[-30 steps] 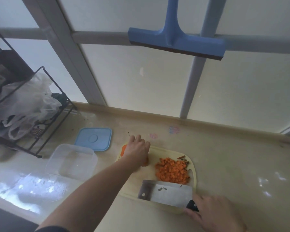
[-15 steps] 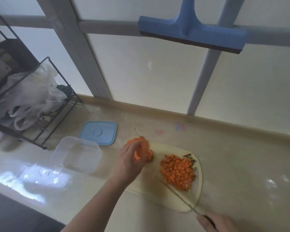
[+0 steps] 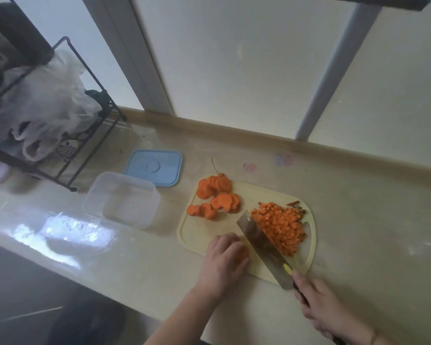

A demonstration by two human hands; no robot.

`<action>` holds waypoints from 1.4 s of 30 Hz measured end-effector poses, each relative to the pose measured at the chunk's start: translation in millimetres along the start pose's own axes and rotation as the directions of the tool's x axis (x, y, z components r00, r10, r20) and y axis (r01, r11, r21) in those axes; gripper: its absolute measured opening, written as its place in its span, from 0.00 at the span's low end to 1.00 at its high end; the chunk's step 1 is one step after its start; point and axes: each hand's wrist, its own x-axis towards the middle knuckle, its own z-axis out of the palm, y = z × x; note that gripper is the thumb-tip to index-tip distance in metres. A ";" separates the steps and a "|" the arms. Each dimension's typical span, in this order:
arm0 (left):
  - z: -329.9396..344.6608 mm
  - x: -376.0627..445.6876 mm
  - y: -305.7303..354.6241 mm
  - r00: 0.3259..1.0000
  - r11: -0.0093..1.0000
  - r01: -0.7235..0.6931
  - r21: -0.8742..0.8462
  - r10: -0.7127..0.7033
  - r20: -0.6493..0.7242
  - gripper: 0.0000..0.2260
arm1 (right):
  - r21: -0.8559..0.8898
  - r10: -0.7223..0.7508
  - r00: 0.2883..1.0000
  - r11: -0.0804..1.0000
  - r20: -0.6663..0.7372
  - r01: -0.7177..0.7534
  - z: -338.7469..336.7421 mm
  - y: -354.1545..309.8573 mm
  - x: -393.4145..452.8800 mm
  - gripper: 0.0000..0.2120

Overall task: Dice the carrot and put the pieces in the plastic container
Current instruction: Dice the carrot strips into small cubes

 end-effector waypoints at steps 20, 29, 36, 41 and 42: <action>1.3 -7.4 -1.5 0.989 0.989 -0.148 0.030 0.148 0.002 0.09 | -0.266 -0.273 0.952 0.936 -0.135 0.231 12.6 15.5 -6.2 0.40; 3.5 -9.2 -0.5 0.993 0.992 -0.119 0.047 0.120 -0.017 0.08 | -0.298 -0.286 0.952 0.923 -0.110 0.243 4.3 15.1 -2.5 0.37; 3.8 -7.3 3.3 0.992 0.992 -0.119 0.047 0.121 -0.041 0.05 | -0.320 -0.317 0.944 0.907 -0.094 0.272 11.4 -13.5 21.4 0.34; -0.3 -9.1 2.9 0.994 0.994 -0.099 0.036 0.100 -0.039 0.06 | -0.273 -0.306 0.948 0.923 -0.089 0.272 7.9 -4.4 16.7 0.36; -0.1 -9.1 3.4 0.995 0.995 -0.091 0.038 0.092 -0.044 0.06 | -0.272 -0.303 0.948 0.924 -0.097 0.267 8.0 -3.2 15.5 0.36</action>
